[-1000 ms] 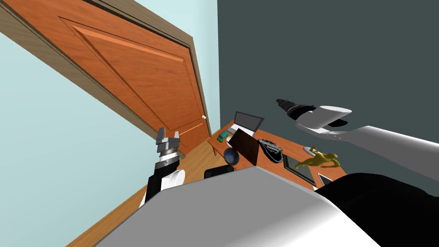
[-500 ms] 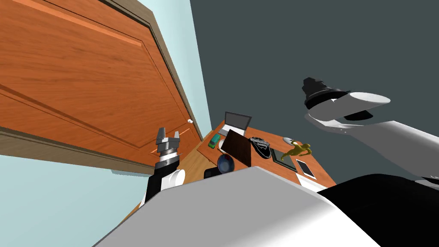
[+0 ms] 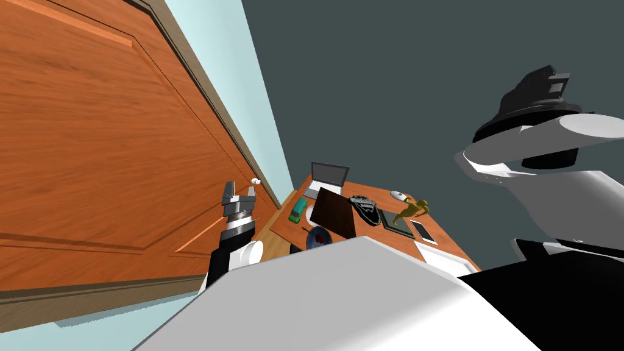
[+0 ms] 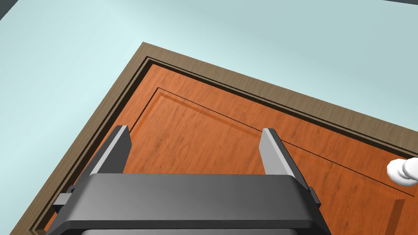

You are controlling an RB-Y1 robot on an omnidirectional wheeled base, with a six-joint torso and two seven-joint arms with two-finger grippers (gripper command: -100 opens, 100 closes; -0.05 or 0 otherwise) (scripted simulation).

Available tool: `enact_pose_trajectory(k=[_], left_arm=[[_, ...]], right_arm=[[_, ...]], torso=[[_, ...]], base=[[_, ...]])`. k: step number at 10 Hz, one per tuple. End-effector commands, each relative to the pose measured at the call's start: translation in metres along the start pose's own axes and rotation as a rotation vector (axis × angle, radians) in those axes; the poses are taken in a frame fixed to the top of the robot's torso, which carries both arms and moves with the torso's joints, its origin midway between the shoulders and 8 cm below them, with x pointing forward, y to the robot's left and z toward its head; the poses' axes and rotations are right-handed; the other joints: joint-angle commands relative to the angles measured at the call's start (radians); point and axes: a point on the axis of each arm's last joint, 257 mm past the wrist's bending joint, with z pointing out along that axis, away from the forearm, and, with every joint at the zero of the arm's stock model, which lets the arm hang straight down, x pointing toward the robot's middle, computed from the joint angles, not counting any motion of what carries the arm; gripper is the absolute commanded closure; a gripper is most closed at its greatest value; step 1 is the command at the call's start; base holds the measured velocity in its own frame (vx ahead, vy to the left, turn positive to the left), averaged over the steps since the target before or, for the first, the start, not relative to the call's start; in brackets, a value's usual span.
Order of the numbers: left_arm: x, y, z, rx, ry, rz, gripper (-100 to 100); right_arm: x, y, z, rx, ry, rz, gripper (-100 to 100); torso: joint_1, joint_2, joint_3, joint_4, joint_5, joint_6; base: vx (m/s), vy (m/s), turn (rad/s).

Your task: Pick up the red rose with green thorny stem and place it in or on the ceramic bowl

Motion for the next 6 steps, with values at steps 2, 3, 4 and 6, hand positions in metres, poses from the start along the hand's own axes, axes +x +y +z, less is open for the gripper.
enact_pose_trajectory(k=[2,3,4,6], left_arm=[[0.000,0.000,0.000,0.000,0.000,0.000,0],[0.000,0.000,0.000,0.000,0.000,0.000,0],[0.000,0.000,0.000,0.000,0.000,0.000,0],[0.000,0.000,0.000,0.000,0.000,0.000,0]], right_arm=[[0.069,-0.024,0.003,0.017,0.178,0.044,-100],[0.085,-0.026,0.003,0.022,0.209,0.050,-100],[0.088,-0.029,0.002,0.030,0.221,0.034,-100],[0.128,0.018,-0.002,-0.070,0.345,0.116,-100]], torso=[[0.002,0.005,0.004,0.002,0.000,0.001],[0.000,0.007,0.005,0.002,0.001,0.001],[-0.002,0.008,0.005,0.003,0.000,0.002],[-0.004,0.001,0.001,0.001,-0.001,0.001]], base=[[-0.035,0.021,-0.157],[-0.021,-0.023,-0.258],[0.034,-0.045,-0.338],[0.120,-0.022,-0.227]])
